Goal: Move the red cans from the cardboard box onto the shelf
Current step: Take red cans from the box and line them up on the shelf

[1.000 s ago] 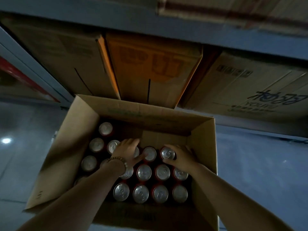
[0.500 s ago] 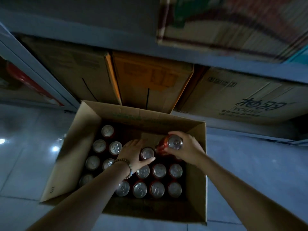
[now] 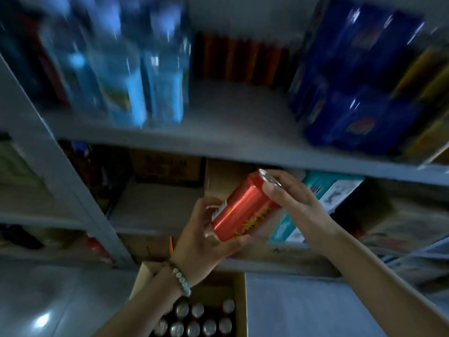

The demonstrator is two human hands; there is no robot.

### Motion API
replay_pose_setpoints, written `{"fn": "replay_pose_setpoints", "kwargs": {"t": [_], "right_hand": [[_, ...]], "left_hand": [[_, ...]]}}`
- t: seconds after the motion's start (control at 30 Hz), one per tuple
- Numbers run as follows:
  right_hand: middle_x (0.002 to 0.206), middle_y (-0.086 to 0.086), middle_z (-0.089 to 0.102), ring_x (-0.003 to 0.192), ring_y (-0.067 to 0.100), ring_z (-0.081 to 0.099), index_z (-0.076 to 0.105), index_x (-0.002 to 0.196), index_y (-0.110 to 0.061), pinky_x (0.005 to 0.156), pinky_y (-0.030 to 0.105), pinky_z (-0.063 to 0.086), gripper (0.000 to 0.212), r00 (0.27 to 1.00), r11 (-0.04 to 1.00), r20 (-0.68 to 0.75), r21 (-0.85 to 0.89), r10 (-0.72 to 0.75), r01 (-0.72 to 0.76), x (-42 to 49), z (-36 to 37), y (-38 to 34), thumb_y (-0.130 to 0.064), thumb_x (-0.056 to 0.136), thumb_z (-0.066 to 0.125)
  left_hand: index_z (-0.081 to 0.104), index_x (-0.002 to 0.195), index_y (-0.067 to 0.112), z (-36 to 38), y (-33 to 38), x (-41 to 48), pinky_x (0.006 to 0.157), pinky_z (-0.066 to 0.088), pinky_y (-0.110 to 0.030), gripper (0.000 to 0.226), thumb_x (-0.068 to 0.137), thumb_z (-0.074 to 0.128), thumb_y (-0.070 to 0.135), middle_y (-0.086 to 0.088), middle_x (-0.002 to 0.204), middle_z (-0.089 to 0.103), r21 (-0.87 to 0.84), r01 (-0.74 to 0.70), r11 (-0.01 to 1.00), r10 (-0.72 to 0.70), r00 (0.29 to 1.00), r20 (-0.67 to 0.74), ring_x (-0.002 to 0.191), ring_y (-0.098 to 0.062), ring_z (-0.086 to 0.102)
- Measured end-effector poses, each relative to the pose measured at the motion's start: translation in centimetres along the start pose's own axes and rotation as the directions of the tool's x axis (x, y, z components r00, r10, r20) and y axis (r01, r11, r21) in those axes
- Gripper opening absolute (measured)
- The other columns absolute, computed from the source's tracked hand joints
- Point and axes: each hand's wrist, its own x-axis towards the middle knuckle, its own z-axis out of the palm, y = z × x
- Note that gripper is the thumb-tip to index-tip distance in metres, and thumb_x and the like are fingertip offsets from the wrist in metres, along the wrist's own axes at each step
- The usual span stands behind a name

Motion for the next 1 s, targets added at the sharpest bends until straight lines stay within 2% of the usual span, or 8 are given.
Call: {"fn": "replay_pose_setpoints", "kwargs": {"t": [0.13, 0.27, 0.43, 0.5, 0.57, 0.7, 0.8, 1.0], "right_hand": [[0.102, -0.006, 0.070, 0.097, 0.010, 0.068, 0.059, 0.116, -0.030, 0.077, 0.021, 0.055, 0.054, 0.997, 0.997, 0.004, 0.001, -0.076, 0.076, 0.3, -2.0, -10.8, -0.051, 0.067, 0.065], [0.107, -0.009, 0.069, 0.101, 0.003, 0.065, 0.055, 0.120, -0.032, 0.081, 0.022, 0.053, 0.054, 0.997, 0.996, -0.004, -0.023, -0.081, 0.081, 1.1, -2.8, -17.1, -0.045, 0.071, 0.075], [0.111, -0.006, 0.067, 0.105, 0.009, 0.063, 0.055, 0.122, -0.030, 0.092, 0.030, 0.051, 0.072, 0.990, 0.995, -0.115, -0.072, -0.082, 0.074, 3.7, -3.5, -19.7, -0.047, 0.054, 0.074], [0.110, -0.008, 0.067, 0.104, 0.007, 0.062, 0.056, 0.118, -0.031, 0.092, 0.029, 0.051, 0.068, 0.982, 0.995, -0.167, -0.073, -0.083, 0.072, 5.4, -4.0, -19.3, -0.042, 0.054, 0.076], [0.112, -0.010, 0.065, 0.105, 0.007, 0.061, 0.054, 0.118, -0.031, 0.094, 0.029, 0.049, 0.067, 0.972, 0.994, -0.224, -0.089, -0.074, 0.055, 7.7, -4.4, -18.1, -0.038, 0.056, 0.079], [0.118, -0.008, 0.063, 0.110, 0.011, 0.059, 0.052, 0.127, -0.024, 0.095, 0.032, 0.047, 0.071, 0.957, 0.994, -0.285, -0.103, -0.050, 0.021, 13.4, -5.3, -14.8, -0.030, 0.063, 0.084], [0.118, -0.009, 0.059, 0.108, 0.009, 0.055, 0.050, 0.128, -0.021, 0.090, 0.027, 0.045, 0.070, 0.968, 0.993, -0.246, -0.118, -0.050, 0.021, 17.5, -5.6, -13.0, -0.027, 0.067, 0.082], [0.121, -0.001, 0.060, 0.110, 0.012, 0.056, 0.054, 0.126, -0.017, 0.092, 0.028, 0.045, 0.070, 0.970, 0.991, -0.233, -0.126, -0.075, 0.047, 25.1, -4.0, -10.0, -0.023, 0.064, 0.086]], "left_hand": [[0.046, 0.103, 0.022, -1.4, 10.1, 2.6, 0.065, 0.053, -0.018, 0.076, 0.045, 0.081, 0.056, -0.001, 0.106, 0.062, -0.131, -0.135, 0.982, 0.134, 0.991, -0.021, 0.091, -0.011, 0.067], [0.044, 0.104, 0.027, -2.8, 16.0, 5.0, 0.067, 0.053, -0.017, 0.081, 0.045, 0.070, 0.074, 0.004, 0.104, 0.063, -0.122, -0.209, 0.970, 0.212, 0.977, 0.014, 0.091, -0.006, 0.067], [0.044, 0.106, 0.023, -3.1, 18.0, 8.9, 0.069, 0.051, -0.014, 0.068, 0.054, 0.071, 0.058, 0.003, 0.102, 0.062, -0.100, -0.228, 0.969, 0.233, 0.971, 0.050, 0.089, -0.003, 0.066], [0.047, 0.112, 0.027, -3.2, 17.0, 11.0, 0.075, 0.049, -0.016, 0.063, 0.061, 0.060, 0.062, 0.007, 0.107, 0.064, 0.018, -0.200, 0.980, 0.200, 0.979, 0.043, 0.096, -0.003, 0.064], [0.043, 0.123, 0.034, -3.8, 15.4, 13.1, 0.083, 0.045, -0.020, 0.069, 0.068, 0.046, 0.075, 0.010, 0.119, 0.060, 0.271, -0.129, 0.954, 0.135, 0.991, -0.004, 0.108, -0.006, 0.059], [0.016, 0.146, 0.029, -4.8, 12.1, 16.2, 0.084, 0.047, -0.028, 0.066, 0.089, 0.024, 0.062, 0.000, 0.142, 0.040, 0.757, 0.030, 0.653, 0.001, 0.999, -0.041, 0.107, -0.014, 0.056], [0.016, 0.146, 0.024, -5.0, 9.9, 18.1, 0.110, 0.024, -0.027, 0.073, 0.085, 0.013, 0.064, 0.003, 0.152, 0.023, 0.868, -0.001, 0.497, -0.015, 1.000, 0.010, 0.137, -0.012, 0.025], [0.020, 0.144, 0.035, -5.3, 7.2, 19.9, 0.116, 0.013, -0.033, 0.059, 0.091, 0.025, 0.060, 0.010, 0.155, 0.014, 0.903, -0.012, 0.430, -0.029, 0.999, 0.028, 0.143, -0.011, 0.008]]}}
